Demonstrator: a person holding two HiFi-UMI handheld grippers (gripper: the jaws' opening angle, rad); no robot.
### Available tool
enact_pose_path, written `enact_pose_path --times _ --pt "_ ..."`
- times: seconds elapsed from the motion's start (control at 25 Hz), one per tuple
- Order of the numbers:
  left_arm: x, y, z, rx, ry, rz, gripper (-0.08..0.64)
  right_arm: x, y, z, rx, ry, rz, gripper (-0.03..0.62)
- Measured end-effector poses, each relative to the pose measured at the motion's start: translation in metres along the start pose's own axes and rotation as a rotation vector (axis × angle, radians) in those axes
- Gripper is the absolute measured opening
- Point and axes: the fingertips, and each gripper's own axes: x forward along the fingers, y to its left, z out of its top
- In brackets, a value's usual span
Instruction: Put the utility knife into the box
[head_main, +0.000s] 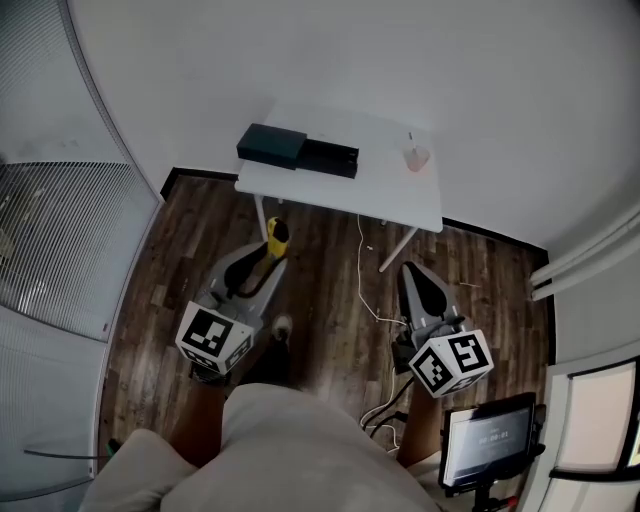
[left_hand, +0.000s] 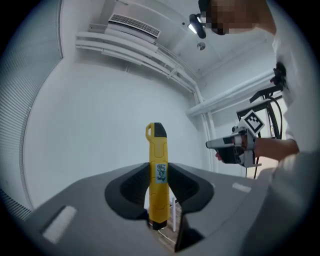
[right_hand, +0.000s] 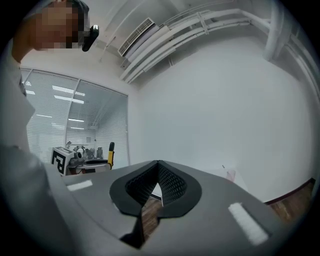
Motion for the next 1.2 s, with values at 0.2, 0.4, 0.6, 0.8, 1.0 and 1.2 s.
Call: enact_pose_path --times 0.2,0.4,0.6,0.8,1.0,1.2 --pt "0.028 0.019 -0.001 -0.002 -0.023 -0.011 0.11 0.023 -0.014 0.007 -0.022 -0.008 -0.013 0.0" --pt "0.067 0.049 -0.001 -0.015 -0.046 -0.02 0.11 0.058 -0.033 0.016 -0.034 -0.005 -0.024 0.002" --pt "0.103 0.084 0.005 -0.006 -0.065 -0.019 0.11 0.099 -0.05 0.035 -0.069 -0.039 -0.023 0.002" --pt "0.131 0.118 0.007 -0.002 -0.057 -0.027 0.11 0.141 -0.067 0.048 -0.066 -0.063 -0.046 0.002" --pt "0.15 0.143 0.008 0.002 -0.058 -0.038 0.11 0.169 -0.077 0.054 -0.05 -0.085 -0.069 0.002" --pt "0.178 0.169 0.003 -0.012 -0.043 -0.058 0.11 0.206 -0.085 0.057 -0.034 -0.068 -0.052 0.0"
